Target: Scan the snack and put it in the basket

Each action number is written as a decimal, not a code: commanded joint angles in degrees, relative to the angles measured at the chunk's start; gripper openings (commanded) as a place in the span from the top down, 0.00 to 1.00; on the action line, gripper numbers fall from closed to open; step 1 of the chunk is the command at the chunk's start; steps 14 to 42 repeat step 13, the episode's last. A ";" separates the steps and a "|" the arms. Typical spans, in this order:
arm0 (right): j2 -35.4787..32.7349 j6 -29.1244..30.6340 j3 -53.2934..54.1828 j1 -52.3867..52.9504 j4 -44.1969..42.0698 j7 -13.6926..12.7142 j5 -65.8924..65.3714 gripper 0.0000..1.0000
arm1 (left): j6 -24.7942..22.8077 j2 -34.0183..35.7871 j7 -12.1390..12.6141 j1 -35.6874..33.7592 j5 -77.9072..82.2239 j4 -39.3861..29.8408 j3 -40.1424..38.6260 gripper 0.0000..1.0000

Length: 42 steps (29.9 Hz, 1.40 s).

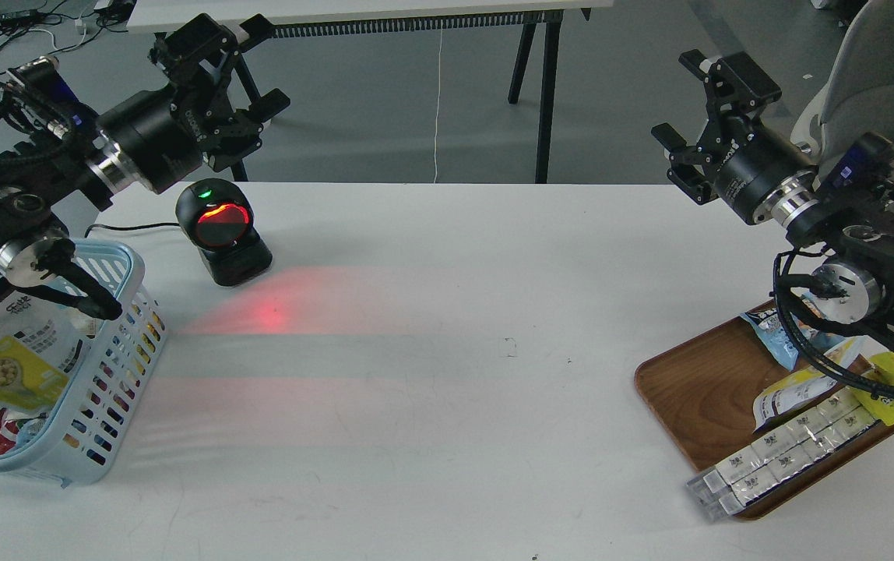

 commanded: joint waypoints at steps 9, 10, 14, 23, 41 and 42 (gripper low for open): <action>0.72 -0.53 0.85 -0.23 0.14 0.00 0.09 0.01 | -0.10 -0.12 0.00 0.66 0.01 -0.08 -1.08 0.00; 0.72 -0.53 1.47 -0.32 0.14 0.00 0.09 0.01 | -0.18 -0.03 0.00 0.75 0.01 -0.08 -1.08 0.00; 0.72 -0.53 2.00 -0.40 0.14 0.00 0.09 0.01 | -0.18 -0.03 0.00 1.01 0.01 -0.08 -1.08 0.00; 0.72 -0.53 2.00 -0.40 0.14 0.00 0.09 0.01 | -0.18 -0.03 0.00 1.01 0.01 -0.08 -1.08 0.00; 0.72 -0.53 2.00 -0.40 0.14 0.00 0.09 0.01 | -0.18 -0.03 0.00 1.01 0.01 -0.08 -1.08 0.00; 0.72 -0.53 2.00 -0.40 0.14 0.00 0.09 0.01 | -0.18 -0.03 0.00 1.01 0.01 -0.08 -1.08 0.00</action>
